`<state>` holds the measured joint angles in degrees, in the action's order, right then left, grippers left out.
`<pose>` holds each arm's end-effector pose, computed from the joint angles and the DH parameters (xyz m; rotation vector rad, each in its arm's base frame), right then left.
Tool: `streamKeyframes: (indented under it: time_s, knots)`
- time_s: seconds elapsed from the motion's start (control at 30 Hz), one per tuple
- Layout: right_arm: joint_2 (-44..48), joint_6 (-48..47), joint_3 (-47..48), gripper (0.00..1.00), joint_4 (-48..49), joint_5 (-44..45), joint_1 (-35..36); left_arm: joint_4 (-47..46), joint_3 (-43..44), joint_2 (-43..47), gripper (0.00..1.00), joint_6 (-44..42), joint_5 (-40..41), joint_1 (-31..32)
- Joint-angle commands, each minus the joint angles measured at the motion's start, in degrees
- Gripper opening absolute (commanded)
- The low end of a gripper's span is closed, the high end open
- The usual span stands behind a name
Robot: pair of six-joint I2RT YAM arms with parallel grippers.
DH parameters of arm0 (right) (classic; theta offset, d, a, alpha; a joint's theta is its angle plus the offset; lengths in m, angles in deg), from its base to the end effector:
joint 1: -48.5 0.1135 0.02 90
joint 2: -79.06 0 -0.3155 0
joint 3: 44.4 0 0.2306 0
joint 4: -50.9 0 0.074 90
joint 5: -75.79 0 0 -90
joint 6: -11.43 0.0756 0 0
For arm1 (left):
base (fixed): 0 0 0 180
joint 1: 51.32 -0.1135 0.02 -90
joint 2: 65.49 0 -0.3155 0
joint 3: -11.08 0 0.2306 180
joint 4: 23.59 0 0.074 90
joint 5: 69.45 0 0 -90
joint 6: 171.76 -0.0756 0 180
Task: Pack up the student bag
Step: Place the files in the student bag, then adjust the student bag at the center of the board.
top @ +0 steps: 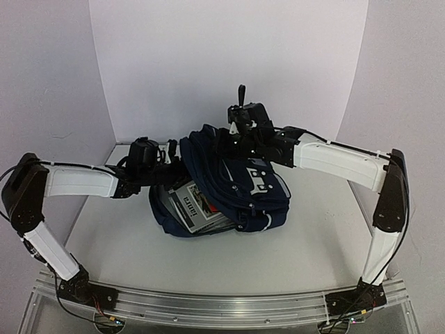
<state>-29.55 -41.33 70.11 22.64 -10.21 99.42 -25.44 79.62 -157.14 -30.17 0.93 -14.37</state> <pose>0.3119 0.3757 0.3794 -0.1995 2.0723 0.9178 0.2856 -0.2466 0.2857 -0.0218 2.1738 -1.2980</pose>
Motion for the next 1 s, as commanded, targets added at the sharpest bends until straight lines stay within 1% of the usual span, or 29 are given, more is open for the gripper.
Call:
streamKeyframes:
  time_s: [0.0,0.07,0.17,0.2,0.27,0.3,0.33,0.4,0.47,0.53,0.6,0.73,0.8,0.87,0.97]
  knots:
    - [5.9,-2.0,-0.5,0.01,9.4,6.9,0.3,17.9,1.8,11.3,0.69,-6.6,1.1,-0.8]
    - [6.4,-2.5,-1.4,0.09,8.9,7.7,0.3,25.4,1.8,15.1,0.76,-6.7,1.4,-1.0]
    - [8.1,-3.6,-3.7,0.23,8.8,8.6,0.3,35.1,0.2,21.0,0.84,-6.0,4.8,-1.5]
    - [8.5,-4.1,-4.4,0.3,8.7,8.5,0.3,38.2,-0.6,23.1,0.87,-5.7,6.2,-2.1]
    - [9.4,-5.2,-5.5,0.52,8.4,7.4,0.3,42.4,-2.8,26.5,0.91,-5.3,7.5,-4.8]
    - [9.8,-5.6,-6.1,0.62,8.0,6.9,0.3,43.2,-3.8,28.0,0.92,-5.1,7.1,-6.6]
    - [10.4,-5.7,-6.7,0.71,7.7,6.7,0.3,43.6,-5.1,29.1,0.93,-4.6,5.8,-8.8]
    - [11.8,-6.2,-7.7,0.85,6.4,6.9,0.2,42.5,-7.0,30.6,0.94,-4.4,3.1,-13.4]
    - [13.5,-6.0,-8.7,0.95,3.7,8.2,-0.1,40.9,-7.7,30.8,0.95,-5.2,1.7,-16.2]
    - [14.9,-4.8,-10.0,0.98,0.6,9.0,-1.4,39.3,-7.6,29.1,0.96,-5.7,-0.7,-19.3]
    - [16.2,-2.7,-12.9,0.98,-1.7,8.0,-3.9,36.4,-7.5,26.5,0.96,-5.7,-4.8,-21.9]
    - [20.4,3.1,-21.6,0.98,-2.9,4.5,-9.5,33.1,-3.2,20.6,1.0,-9.5,-8.4,-22.8]
    - [23.1,6.0,-27.4,0.98,-2.9,2.7,-12.5,32.5,-0.8,17.3,1.0,-12.6,-8.5,-22.9]
    - [25.5,8.2,-33.3,0.98,-2.7,1.4,-14.9,33.4,1.1,13.3,1.0,-14.8,-6.8,-22.9]
    - [27.5,11.6,-40.0,0.98,-1.4,-0.5,-16.6,35.4,4.0,7.1,0.99,-17.6,-5.6,-23.0]
